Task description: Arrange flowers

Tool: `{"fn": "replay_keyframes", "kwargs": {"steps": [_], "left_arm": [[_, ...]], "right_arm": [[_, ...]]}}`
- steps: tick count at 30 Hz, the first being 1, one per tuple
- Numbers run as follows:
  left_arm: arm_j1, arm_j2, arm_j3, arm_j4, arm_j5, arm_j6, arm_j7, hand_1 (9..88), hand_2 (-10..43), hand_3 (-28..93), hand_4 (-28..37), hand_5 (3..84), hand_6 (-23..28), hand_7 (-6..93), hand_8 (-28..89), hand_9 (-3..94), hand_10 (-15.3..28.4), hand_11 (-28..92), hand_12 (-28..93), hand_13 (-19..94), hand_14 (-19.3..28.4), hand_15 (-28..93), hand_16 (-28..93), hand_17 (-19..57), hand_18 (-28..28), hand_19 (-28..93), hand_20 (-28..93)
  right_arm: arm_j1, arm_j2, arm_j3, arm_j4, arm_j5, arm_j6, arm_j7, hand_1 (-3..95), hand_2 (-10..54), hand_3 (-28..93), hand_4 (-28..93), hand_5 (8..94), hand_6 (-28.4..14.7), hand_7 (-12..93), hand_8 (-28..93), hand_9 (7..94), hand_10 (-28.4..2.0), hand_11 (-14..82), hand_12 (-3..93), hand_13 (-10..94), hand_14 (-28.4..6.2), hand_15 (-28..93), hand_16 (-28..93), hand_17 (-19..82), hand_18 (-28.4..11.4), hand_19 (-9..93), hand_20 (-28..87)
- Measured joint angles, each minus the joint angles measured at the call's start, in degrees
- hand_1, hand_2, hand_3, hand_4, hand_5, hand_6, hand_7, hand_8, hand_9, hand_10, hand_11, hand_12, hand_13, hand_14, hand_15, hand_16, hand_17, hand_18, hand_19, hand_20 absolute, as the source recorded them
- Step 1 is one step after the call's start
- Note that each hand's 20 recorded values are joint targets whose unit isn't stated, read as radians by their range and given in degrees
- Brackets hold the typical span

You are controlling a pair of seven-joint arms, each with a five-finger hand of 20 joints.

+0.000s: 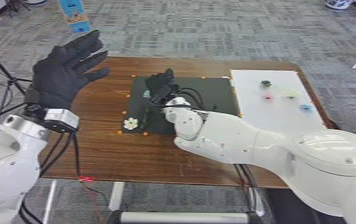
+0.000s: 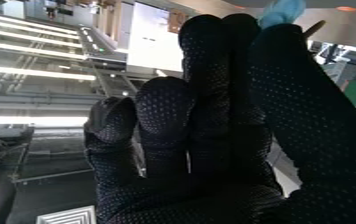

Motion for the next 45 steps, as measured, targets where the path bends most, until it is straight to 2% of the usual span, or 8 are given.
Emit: {"fn": "replay_keyframes", "kwargs": {"steps": [13, 16, 19, 23, 26, 35, 39, 45], "left_arm": [[0.0, -0.04, 0.01, 0.05, -0.02, -0.02, 0.08, 20.7, -6.4, 67, -28.3, 27.1, 3.0, 13.7, -7, 19.9, 9.7, 10, 18, 16, 13.0, 10, 7, -13.4, 25.6, 40, 5], [0.0, -0.08, -0.05, 0.05, -0.02, -0.02, 0.12, 20.6, -6.5, 67, -28.3, 27.2, 3.0, 13.6, -7, 19.9, 9.8, 10, 18, 16, 13.0, 10, 7, -13.3, 25.6, 40, 5], [0.4, -0.22, -0.47, -0.01, -0.02, -0.02, 0.17, 20.6, -6.3, 67, -28.3, 27.3, 3.0, 13.5, -7, 20.0, 9.8, 10, 18, 16, 13.0, 10, 6, -13.3, 25.6, 40, 5], [1.1, -0.34, -1.06, -0.06, -0.02, 0.06, 0.41, 20.4, -6.2, 67, -28.3, 27.3, 3.1, 13.7, -7, 20.0, 9.8, 10, 18, 16, 13.0, 10, 6, -13.2, 25.5, 40, 5], [1.5, -0.35, -1.21, -0.11, -0.02, 0.09, 0.59, 20.4, -6.2, 67, -28.3, 27.3, 3.1, 13.6, -7, 20.0, 9.8, 10, 18, 16, 13.0, 10, 6, -13.2, 25.5, 40, 5], [1.7, -0.21, -1.02, -0.28, -0.02, 0.21, 1.11, 20.4, -5.8, 67, -28.3, 27.4, 3.1, 13.5, -7, 20.0, 9.8, 10, 17, 16, 13.0, 11, 6, -13.3, 25.5, 40, 5], [0.9, -0.01, 0.07, -0.27, -0.02, 0.19, 1.33, 20.4, -5.8, 67, -28.3, 27.4, 3.2, 13.5, -7, 20.0, 9.8, 11, 17, 16, 13.0, 11, 6, -13.2, 25.5, 40, 5], [-0.3, 0.15, 1.29, -0.23, -0.02, 0.18, 1.38, 20.3, -5.9, 68, -28.3, 27.5, 3.2, 13.4, -7, 20.0, 9.9, 11, 17, 16, 13.1, 11, 6, -13.2, 25.5, 40, 5]], "right_arm": [[0.3, 0.1, -0.6, -0.6, -0.2, 0.1, 0.4, 45.6, -9.5, 80, -28, 63.3, 3.5, 46, 1, 76.2, -6.1, 21.9, 51.1, 60, -7.5, 76, 38, 29, -20.2, 84, 58], [0.3, 0.2, -0.4, -0.7, -0.6, 0.1, 0.5, 46.7, -9.5, 82, -28, 58.2, 3.0, 45, 0, 71.3, -6.3, 22.9, 50.4, 59, -7.0, 74, 43, 29, -20.3, 84, 58], [0.3, 0.5, 0.3, -1.4, -1.1, 0.1, 0.6, 47.3, -9.5, 86, -26, 50.0, 2.3, 33, -15, 63.6, -8.4, 28.8, 51.2, 57, -6.2, 73, 46, 29, -20.5, 85, 57], [0.4, 1.4, 1.4, -3.8, -1.2, -0.4, 1.1, 47.9, -9.5, 89, -24, 35.3, 1.1, 20, -13, 58.9, -10.9, 43.6, 52.6, 60, -6.8, 75, 48, 30, -21.4, 88, 57], [1.0, 2.3, 2.3, -6.3, -0.8, -3.5, 1.4, 47.0, -9.2, 91, -23, 28.8, 1.3, 17, -12, 64.8, -11.2, 51.8, 49.0, 65, -7.8, 80, 45, 33, -22.8, 91, 58], [3.9, 2.5, 5.6, -8.4, 7.3, -20.2, -3.7, 38.0, 0.1, 93, -10, 22.7, 3.5, 18, -14, 64.9, -11.3, 52.5, 48.9, 72, -9.7, 90, 36, 39, -25.2, 93, 71], [5.5, 0.9, 5.0, -5.6, 9.4, -23.5, -6.4, 35.2, 3.5, 93, -5, 24.5, 4.4, 18, -14, 72.2, -11.0, 62.0, 44.3, 73, -10.0, 91, 35, 39, -25.4, 93, 72], [6.4, -0.1, 5.0, -3.8, 9.8, -25.7, -7.8, 30.7, 10.1, 93, 2, 29.0, 5.3, 18, -15, 74.9, -10.8, 63.2, 44.5, 75, -10.4, 91, 35, 41, -25.5, 93, 74]]}}
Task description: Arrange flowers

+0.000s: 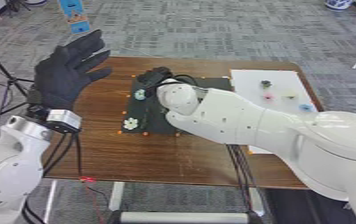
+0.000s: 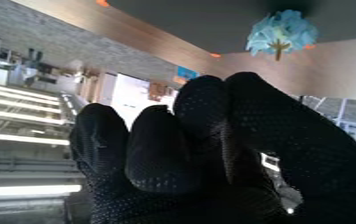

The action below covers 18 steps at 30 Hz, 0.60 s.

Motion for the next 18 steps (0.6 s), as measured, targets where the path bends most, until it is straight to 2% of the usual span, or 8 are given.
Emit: {"fn": "replay_keyframes", "kwargs": {"steps": [5, 9, 14, 18], "left_arm": [[-0.7, 0.10, 0.72, 0.05, 0.00, 0.01, 0.04, 20.2, -5.9, 68, -28.3, 27.5, 3.2, 13.5, -7, 20.0, 9.9, 11, 17, 16, 13.1, 11, 6, -13.2, 25.5, 40, 5], [-1.3, 0.13, 1.27, 0.16, 0.00, 0.01, 0.04, 20.3, -5.8, 67, -28.3, 27.5, 3.2, 13.5, -7, 20.0, 9.9, 11, 17, 16, 13.0, 11, 6, -13.2, 25.5, 40, 5], [-1.6, 0.13, 1.41, 0.21, 0.00, 0.02, 0.04, 20.4, -5.7, 67, -28.3, 27.5, 3.1, 13.5, -7, 20.0, 9.9, 11, 17, 16, 13.0, 11, 6, -13.2, 25.5, 40, 5], [-1.4, 0.13, 0.96, 0.19, 0.00, 0.01, 0.06, 20.3, -5.6, 67, -28.3, 27.4, 3.1, 13.5, -7, 20.0, 9.8, 11, 17, 16, 13.1, 11, 6, -13.2, 25.5, 40, 5]], "right_arm": [[0.1, -0.7, 0.9, 2.3, -0.5, -4.2, -5.0, 30.4, 11.9, 93, 1, 29.3, 5.5, 18, -15, 74.7, -10.9, 62.8, 45.5, 74, -10.5, 91, 36, 40, -25.5, 93, 74], [0.0, -0.6, 0.8, 3.3, -1.1, -4.5, -9.3, 30.2, 12.9, 93, 1, 29.4, 5.6, 19, -15, 74.6, -11.0, 62.9, 45.0, 74, -10.5, 91, 36, 40, -25.6, 93, 74], [0.0, -0.3, -0.1, 2.6, -1.6, -3.4, -9.5, 30.6, 12.6, 93, 0, 30.5, 5.6, 19, -15, 74.4, -11.1, 62.8, 45.0, 74, -10.4, 91, 36, 39, -25.6, 93, 74], [0.4, 0.5, -1.4, 0.1, -2.4, -3.2, -9.5, 30.9, 12.1, 93, 0, 31.5, 5.7, 19, -16, 74.4, -11.0, 62.7, 44.8, 74, -10.5, 91, 36, 39, -25.7, 93, 74]]}}
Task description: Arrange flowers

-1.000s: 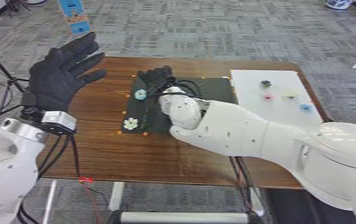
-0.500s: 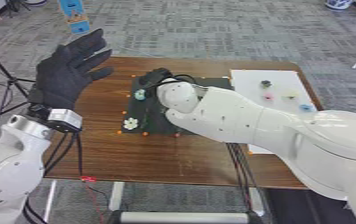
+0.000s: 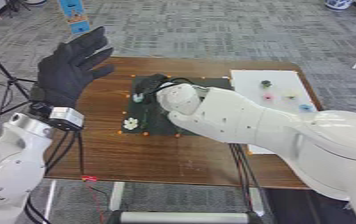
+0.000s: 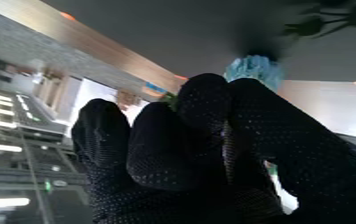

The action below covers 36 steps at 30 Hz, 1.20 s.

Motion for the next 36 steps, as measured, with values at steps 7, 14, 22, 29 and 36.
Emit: {"fn": "replay_keyframes", "kwargs": {"steps": [7, 14, 22, 29, 36], "left_arm": [[1.6, -0.05, -1.63, -0.22, -0.01, 0.02, 0.01, 20.2, -5.8, 68, -28.3, 27.4, 3.1, 13.4, -7, 20.0, 9.8, 10, 17, 16, 13.0, 10, 6, -13.2, 25.5, 40, 5], [2.2, -0.06, -1.88, -0.24, -0.02, 0.04, 0.01, 20.3, -5.7, 67, -28.3, 27.5, 3.2, 13.4, -7, 20.0, 9.8, 11, 17, 16, 12.9, 11, 6, -13.3, 25.5, 40, 5], [3.0, -0.29, -2.72, -0.46, -0.02, 0.09, -0.12, 20.3, -5.7, 67, -28.3, 27.5, 3.2, 13.6, -7, 20.0, 9.8, 11, 17, 16, 13.1, 11, 6, -13.3, 25.5, 40, 5], [3.8, -0.43, -3.20, -0.66, -0.05, 0.25, -0.18, 20.2, -5.7, 68, -28.3, 27.5, 3.1, 13.6, -7, 20.1, 9.8, 11, 17, 16, 13.1, 11, 6, -13.3, 25.4, 40, 5], [4.2, -0.52, -3.35, -0.76, -0.05, 0.44, -0.24, 20.2, -5.7, 68, -28.3, 27.5, 3.1, 13.5, -7, 20.1, 9.8, 11, 17, 16, 13.0, 11, 6, -13.3, 25.4, 40, 5]], "right_arm": [[1.6, 1.7, -3.2, -4.6, -1.5, 0.2, -0.8, 31.2, 11.8, 93, -1, 33.4, 5.5, 19, -16, 74.5, -11.1, 62.6, 44.7, 74, -10.5, 91, 36, 39, -25.7, 93, 74], [1.9, 2.3, -3.6, -4.0, -2.5, -0.5, -0.7, 31.0, 11.6, 93, 0, 35.3, 5.5, 20, -16, 74.6, -11.2, 62.6, 44.5, 74, -10.4, 91, 36, 39, -25.7, 93, 73], [3.0, 4.4, -5.4, -5.0, -3.1, -0.7, -0.5, 31.0, 11.7, 93, 0, 36.4, 5.6, 20, -16, 74.9, -11.4, 62.3, 44.5, 74, -10.6, 91, 36, 39, -25.8, 93, 73], [3.1, 6.2, -5.6, -6.1, -4.1, -1.1, -0.5, 31.2, 11.0, 93, 0, 37.1, 5.2, 20, -16, 74.9, -11.1, 62.2, 44.5, 74, -10.5, 91, 36, 39, -25.7, 93, 73], [3.2, 7.2, -5.8, -7.3, -4.3, 0.3, 2.2, 24.8, 14.9, 93, -8, 29.3, -5.1, 11, -10, 74.4, -11.8, 66.9, 37.6, 75, -9.2, 90, 36, 42, -25.1, 93, 74]]}}
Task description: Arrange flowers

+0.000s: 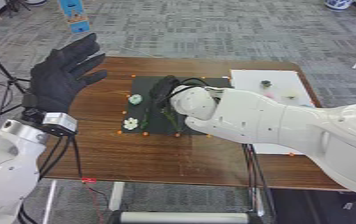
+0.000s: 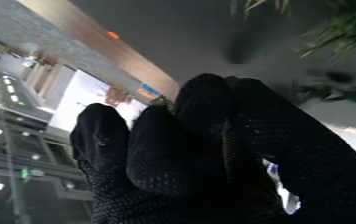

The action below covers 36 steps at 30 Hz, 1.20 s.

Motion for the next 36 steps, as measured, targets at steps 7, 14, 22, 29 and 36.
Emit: {"fn": "replay_keyframes", "kwargs": {"steps": [7, 14, 22, 29, 36], "left_arm": [[0.0, -0.04, 0.08, -0.02, 0.00, 0.05, 0.00, 20.3, -5.5, 67, -28.3, 27.5, 3.1, 13.5, -7, 20.0, 9.9, 10, 17, 16, 13.0, 11, 6, -13.2, 25.4, 40, 5], [-0.1, 0.03, 0.37, -0.01, -0.02, 0.09, -0.01, 20.2, -5.3, 67, -28.3, 27.5, 3.1, 13.6, -7, 20.0, 9.9, 11, 17, 16, 13.0, 10, 6, -13.2, 25.4, 40, 5], [-1.9, 0.34, 2.03, 0.33, -0.01, 0.01, 0.10, 20.2, -5.4, 68, -28.3, 27.5, 3.2, 13.4, -7, 20.0, 9.8, 10, 17, 17, 13.1, 11, 6, -13.0, 25.6, 41, 5], [-4.0, 0.54, 3.24, 0.91, -0.01, -0.31, 0.00, 20.1, -5.4, 68, -28.3, 27.7, 3.2, 13.3, -7, 20.0, 9.8, 10, 17, 17, 13.1, 11, 6, -12.8, 25.7, 41, 6], [-4.3, 0.54, 3.27, 1.06, -0.04, -0.71, -0.07, 20.0, -5.4, 68, -28.3, 27.7, 3.2, 13.5, -7, 20.1, 9.9, 10, 17, 17, 13.1, 11, 6, -12.7, 25.6, 41, 6]], "right_arm": [[0.1, 0.0, -0.6, -2.4, 1.9, 11.0, 11.7, 29.3, 9.6, 93, -7, 26.2, -0.6, 13, -11, 73.3, -11.8, 62.4, 41.4, 74, -8.8, 89, 36, 41, -25.1, 93, 73], [0.3, -0.7, 1.5, -2.9, 2.4, 9.4, 4.9, 30.4, 12.5, 93, -3, 27.0, 5.0, 18, -14, 74.1, -10.9, 62.9, 42.3, 75, -9.2, 91, 35, 42, -25.2, 93, 74], [-0.1, -4.5, 2.1, 0.5, 4.2, 7.5, 4.3, 28.8, 16.3, 93, -2, 25.2, 5.3, 19, -16, 75.4, -11.4, 63.8, 41.9, 76, -9.0, 91, 36, 43, -25.3, 93, 75], [-1.2, -6.3, 3.9, 1.0, 4.8, 5.6, 4.9, 27.9, 18.5, 93, -1, 26.1, 5.5, 19, -16, 76.0, -11.5, 64.5, 41.3, 77, -8.9, 91, 35, 44, -25.4, 93, 75], [-3.3, -7.1, 5.4, 0.7, 4.0, 1.9, 4.8, 26.7, 20.3, 93, 0, 29.2, 5.5, 19, -16, 77.0, -11.7, 65.2, 41.0, 78, -8.9, 91, 35, 45, -25.5, 93, 76]]}}
